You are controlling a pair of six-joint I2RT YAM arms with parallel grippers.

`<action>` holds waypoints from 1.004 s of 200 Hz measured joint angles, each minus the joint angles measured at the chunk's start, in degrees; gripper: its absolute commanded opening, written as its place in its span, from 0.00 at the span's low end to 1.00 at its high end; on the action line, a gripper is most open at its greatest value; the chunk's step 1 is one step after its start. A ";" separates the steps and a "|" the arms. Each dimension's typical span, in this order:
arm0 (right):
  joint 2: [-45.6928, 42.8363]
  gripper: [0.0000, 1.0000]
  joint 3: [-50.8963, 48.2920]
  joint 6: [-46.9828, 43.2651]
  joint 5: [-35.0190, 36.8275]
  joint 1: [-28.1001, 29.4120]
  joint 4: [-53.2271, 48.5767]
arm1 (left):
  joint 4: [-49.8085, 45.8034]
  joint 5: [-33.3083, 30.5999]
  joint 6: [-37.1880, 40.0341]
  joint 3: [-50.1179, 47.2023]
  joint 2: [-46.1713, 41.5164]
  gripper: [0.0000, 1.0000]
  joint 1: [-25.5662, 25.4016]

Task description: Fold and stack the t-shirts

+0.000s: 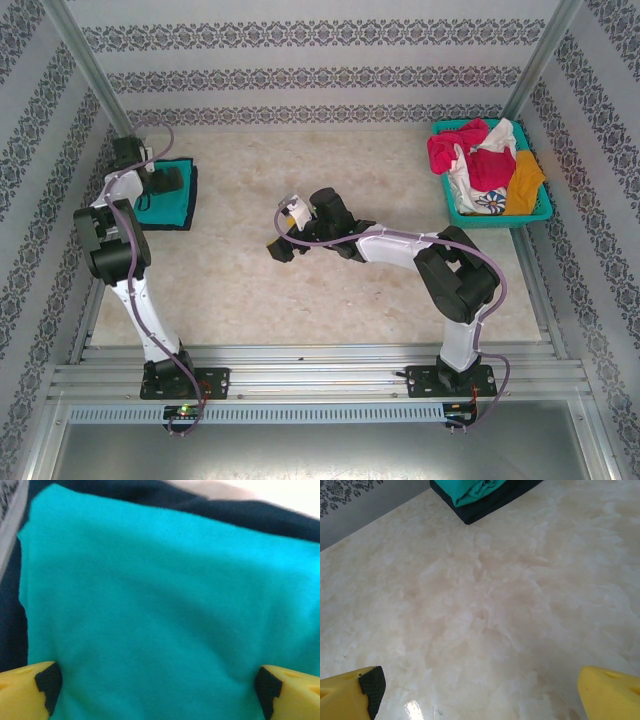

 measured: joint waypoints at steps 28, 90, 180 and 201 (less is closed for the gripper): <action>0.00 0.98 0.00 0.02 0.17 0.00 -0.37 | -0.52 3.39 -2.82 1.99 2.62 1.00 2.45; 0.02 0.98 0.72 0.02 0.11 0.00 -1.27 | -1.90 5.49 -3.17 3.67 3.61 1.00 3.19; -2.25 0.98 -0.11 0.70 2.14 -0.26 -1.84 | -0.46 5.60 -3.26 -4.07 -10.14 1.00 1.99; -6.58 0.98 -3.52 2.10 4.72 -1.18 -0.59 | 1.42 4.61 -3.43 -7.04 -17.73 1.00 0.96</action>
